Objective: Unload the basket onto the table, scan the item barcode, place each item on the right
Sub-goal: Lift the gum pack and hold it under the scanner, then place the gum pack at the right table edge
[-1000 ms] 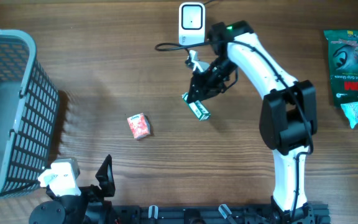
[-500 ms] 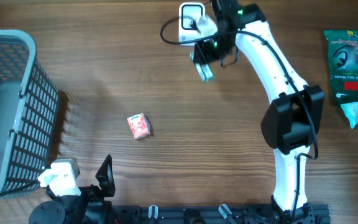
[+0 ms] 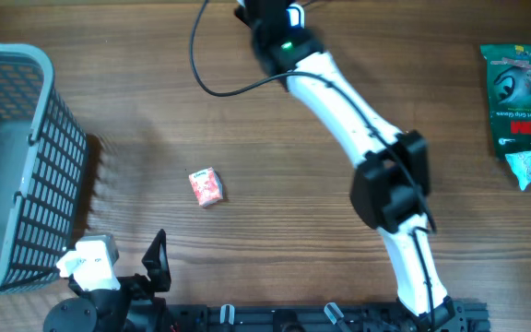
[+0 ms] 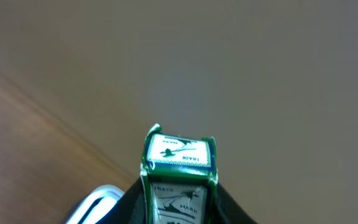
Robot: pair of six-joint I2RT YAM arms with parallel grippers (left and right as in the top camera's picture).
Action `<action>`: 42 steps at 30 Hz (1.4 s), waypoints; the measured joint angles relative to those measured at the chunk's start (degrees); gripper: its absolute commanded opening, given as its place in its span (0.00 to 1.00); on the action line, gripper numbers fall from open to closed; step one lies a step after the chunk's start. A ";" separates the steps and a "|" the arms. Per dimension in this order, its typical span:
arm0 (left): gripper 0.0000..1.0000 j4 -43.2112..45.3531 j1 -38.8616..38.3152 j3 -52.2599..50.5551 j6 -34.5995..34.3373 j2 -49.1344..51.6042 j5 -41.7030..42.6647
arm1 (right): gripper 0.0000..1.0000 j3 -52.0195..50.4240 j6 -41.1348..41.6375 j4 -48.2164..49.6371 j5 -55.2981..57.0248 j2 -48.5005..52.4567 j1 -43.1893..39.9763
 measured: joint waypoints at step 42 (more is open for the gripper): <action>1.00 0.09 0.00 0.00 0.00 0.00 -0.02 | 0.84 0.07 41.03 -54.49 0.68 7.74 -44.28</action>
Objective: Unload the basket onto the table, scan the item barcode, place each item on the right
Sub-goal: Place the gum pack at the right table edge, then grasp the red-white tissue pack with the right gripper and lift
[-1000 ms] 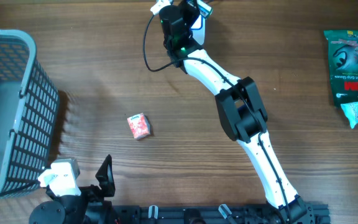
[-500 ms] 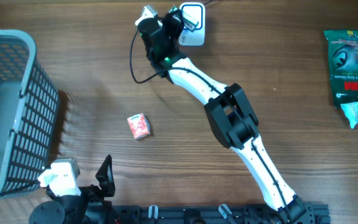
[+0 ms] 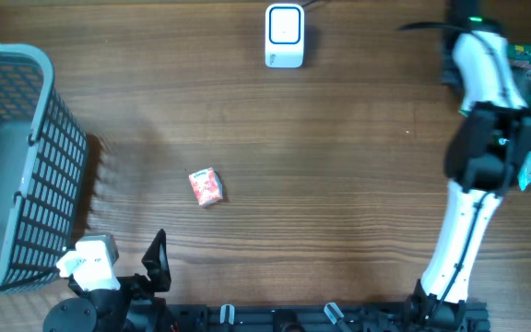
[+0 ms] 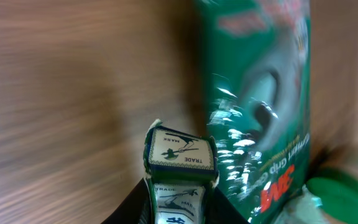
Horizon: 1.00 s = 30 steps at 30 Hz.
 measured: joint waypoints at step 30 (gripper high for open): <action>1.00 0.00 -0.02 0.00 0.00 0.00 0.00 | 0.78 -31.23 59.14 12.72 -62.42 -16.96 60.59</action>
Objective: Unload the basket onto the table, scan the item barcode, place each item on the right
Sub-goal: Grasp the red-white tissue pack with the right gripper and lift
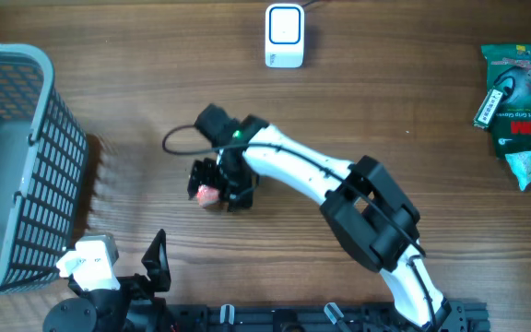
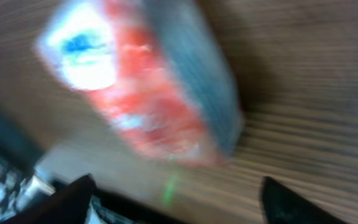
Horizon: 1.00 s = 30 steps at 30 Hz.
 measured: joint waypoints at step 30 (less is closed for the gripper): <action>1.00 0.00 0.02 0.00 0.00 0.00 0.00 | 0.78 -7.04 21.05 12.55 16.37 -8.55 -0.24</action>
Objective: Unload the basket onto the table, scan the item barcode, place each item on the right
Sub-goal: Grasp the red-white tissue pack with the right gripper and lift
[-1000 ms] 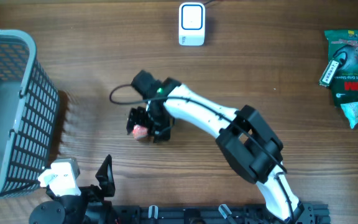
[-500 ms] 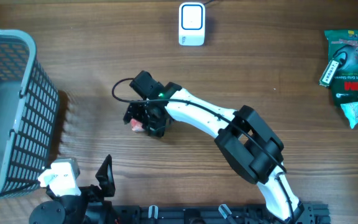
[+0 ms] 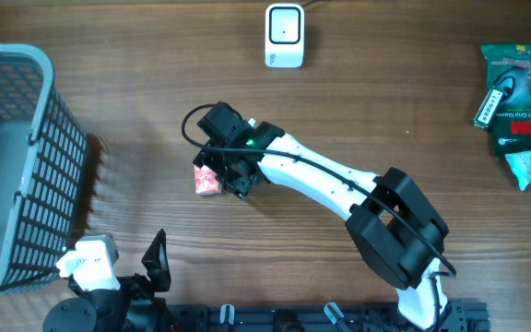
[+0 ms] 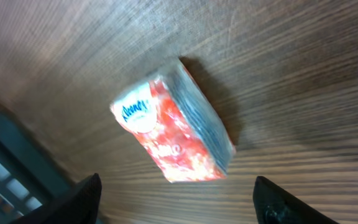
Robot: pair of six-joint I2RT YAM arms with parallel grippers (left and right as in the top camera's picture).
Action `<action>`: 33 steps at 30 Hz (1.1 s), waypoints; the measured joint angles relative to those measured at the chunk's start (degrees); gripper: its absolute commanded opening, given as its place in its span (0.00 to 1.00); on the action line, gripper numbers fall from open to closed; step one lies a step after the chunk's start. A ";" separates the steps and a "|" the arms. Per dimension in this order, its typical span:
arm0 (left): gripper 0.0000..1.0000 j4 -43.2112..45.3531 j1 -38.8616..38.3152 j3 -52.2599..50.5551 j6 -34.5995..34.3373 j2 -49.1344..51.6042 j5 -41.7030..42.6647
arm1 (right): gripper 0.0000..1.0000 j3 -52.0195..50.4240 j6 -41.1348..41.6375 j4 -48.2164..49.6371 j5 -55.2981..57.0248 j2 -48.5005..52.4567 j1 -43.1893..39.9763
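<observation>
A small red Kleenex tissue pack (image 3: 207, 182) lies flat on the wooden table left of centre. My right gripper (image 3: 218, 177) hovers right over it, arm stretched across from the lower right. In the right wrist view the pack (image 4: 173, 130) lies just ahead of the two dark fingertips (image 4: 82, 199), which stand wide apart, open, with nothing between them. The white barcode scanner (image 3: 284, 35) stands at the far edge. My left gripper (image 3: 157, 256) is parked at the near left edge, its jaws unclear from above.
A grey mesh basket (image 3: 17, 157) fills the left side. Green packets (image 3: 514, 88) lie at the far right with a small green and white box (image 3: 495, 103) on top. A black cable loops by my right wrist (image 3: 192, 124). A dark gridded surface (image 4: 5, 162) shows left of the pack.
My right gripper is still open over the tissue pack, but the pack now looks smaller and sharper in the wrist view, so the gripper stands farther from it. The pack has hardly moved.
My right gripper held a green and white box up by the scanner. Then it held that box over the green packets at the far right. Then the box lay on those packets and the gripper was open over the red tissue pack, where it remains.
</observation>
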 measured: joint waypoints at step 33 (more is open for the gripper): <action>1.00 0.00 0.00 0.00 0.00 0.00 0.00 | 0.04 -6.19 6.36 12.28 -9.66 4.48 -0.61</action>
